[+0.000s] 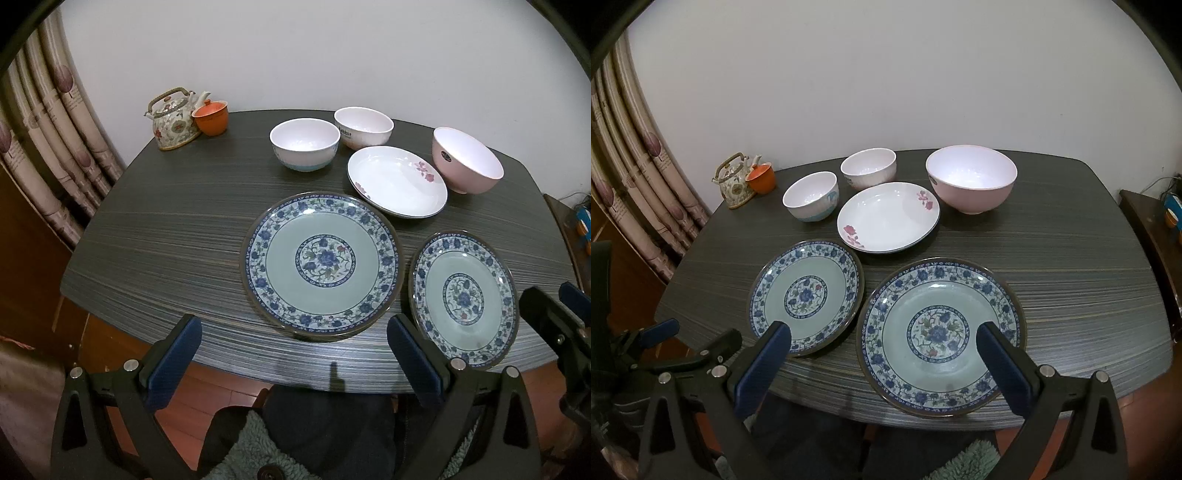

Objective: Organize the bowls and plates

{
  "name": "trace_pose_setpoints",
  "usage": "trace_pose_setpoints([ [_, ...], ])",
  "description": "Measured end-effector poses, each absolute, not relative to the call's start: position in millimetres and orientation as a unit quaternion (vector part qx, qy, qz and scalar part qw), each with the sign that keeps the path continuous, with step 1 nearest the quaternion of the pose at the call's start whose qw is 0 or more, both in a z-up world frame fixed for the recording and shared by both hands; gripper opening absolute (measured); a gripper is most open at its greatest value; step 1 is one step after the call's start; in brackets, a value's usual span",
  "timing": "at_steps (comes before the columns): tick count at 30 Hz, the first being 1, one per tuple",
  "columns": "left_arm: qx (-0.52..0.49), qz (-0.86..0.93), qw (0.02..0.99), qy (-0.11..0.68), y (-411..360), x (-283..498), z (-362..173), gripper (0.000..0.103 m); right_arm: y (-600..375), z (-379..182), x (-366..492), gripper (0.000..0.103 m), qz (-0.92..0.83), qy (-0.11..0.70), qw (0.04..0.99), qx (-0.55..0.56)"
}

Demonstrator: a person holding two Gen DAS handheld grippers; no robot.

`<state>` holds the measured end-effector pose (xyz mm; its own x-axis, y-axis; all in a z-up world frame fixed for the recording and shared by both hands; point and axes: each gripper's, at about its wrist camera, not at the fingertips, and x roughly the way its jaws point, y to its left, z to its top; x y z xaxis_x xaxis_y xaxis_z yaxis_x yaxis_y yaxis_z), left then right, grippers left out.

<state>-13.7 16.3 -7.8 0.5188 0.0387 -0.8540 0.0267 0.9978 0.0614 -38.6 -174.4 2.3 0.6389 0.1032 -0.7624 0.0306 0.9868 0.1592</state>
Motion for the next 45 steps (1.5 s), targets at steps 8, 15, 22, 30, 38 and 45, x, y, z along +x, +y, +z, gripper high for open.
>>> trace_pose_setpoints([
  [8, 0.032, 0.005, 0.869, 0.493, 17.0, -13.6, -8.7, 0.100, -175.4, 1.0, -37.9, 0.103, 0.019, 0.428, 0.900, 0.082],
  [15, 0.031, 0.006, 0.869, 0.494, 17.8, -13.3, -9.6, 0.100, -175.6, 0.5, -38.0, 0.103, 0.020, 0.429, 0.900, 0.081],
  [22, 0.031, 0.007, 0.868, 0.495, 18.0, -13.4, -9.9, 0.100, -174.9, -0.3, -38.0, 0.103, 0.019, 0.430, 0.899, 0.081],
  [30, 0.030, 0.006, 0.868, 0.495, 19.3, -14.4, -10.8, 0.100, -174.5, -1.1, -38.0, 0.103, 0.020, 0.430, 0.899, 0.080],
  [38, 0.020, 0.005, 0.866, 0.500, 26.2, -10.2, -13.9, 0.099, -172.3, -0.1, -34.7, 0.102, 0.038, 0.428, 0.900, 0.075],
  [45, -0.024, -0.003, 0.862, 0.507, 51.7, 3.6, -15.7, 0.087, -168.2, 1.0, -13.3, 0.093, 0.117, 0.435, 0.889, 0.082],
])
